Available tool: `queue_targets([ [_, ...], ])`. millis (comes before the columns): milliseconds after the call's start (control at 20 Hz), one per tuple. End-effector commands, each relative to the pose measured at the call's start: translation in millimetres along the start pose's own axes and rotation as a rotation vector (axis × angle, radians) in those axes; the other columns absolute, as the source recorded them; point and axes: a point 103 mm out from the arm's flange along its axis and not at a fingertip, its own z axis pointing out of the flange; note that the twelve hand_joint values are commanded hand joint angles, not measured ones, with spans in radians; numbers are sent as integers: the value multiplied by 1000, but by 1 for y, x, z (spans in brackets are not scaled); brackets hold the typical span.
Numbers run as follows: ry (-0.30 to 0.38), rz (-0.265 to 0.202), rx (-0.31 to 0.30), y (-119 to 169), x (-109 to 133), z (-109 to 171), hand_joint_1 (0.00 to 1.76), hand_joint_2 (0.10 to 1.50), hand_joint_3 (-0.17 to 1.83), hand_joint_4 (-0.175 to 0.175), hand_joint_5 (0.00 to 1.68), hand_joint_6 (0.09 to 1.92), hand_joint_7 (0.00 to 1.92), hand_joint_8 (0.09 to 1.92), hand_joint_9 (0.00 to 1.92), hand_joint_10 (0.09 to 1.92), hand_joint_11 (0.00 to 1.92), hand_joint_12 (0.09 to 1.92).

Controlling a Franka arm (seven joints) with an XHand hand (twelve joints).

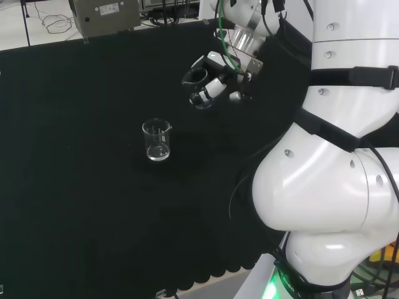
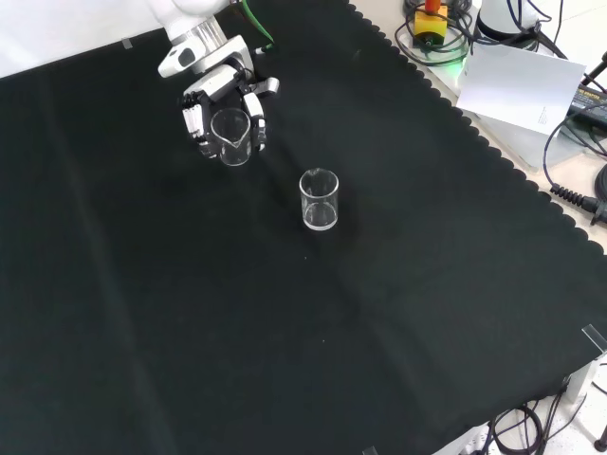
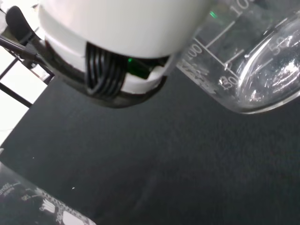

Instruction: Place the beaker back on the table.

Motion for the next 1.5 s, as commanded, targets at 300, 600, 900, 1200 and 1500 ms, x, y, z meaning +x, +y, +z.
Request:
queue_targets([
  [300,35,19,-19,-15,-21,13,1326,638,613,-175,1354,471,1422,418,1692,274,1315,653],
  [600,44,47,-16,-18,-33,26,1326,638,611,-175,1356,466,1425,412,1690,269,1311,653],
  [900,65,48,-8,-17,-39,32,1326,639,608,-175,1358,461,1426,406,1687,264,1307,653],
  [1200,80,39,3,-14,-39,39,1325,654,582,-175,1358,452,1425,397,1686,254,1302,659],
  [1500,52,56,15,7,-16,67,1325,661,569,-175,1358,447,1424,392,1688,248,1298,663],
])
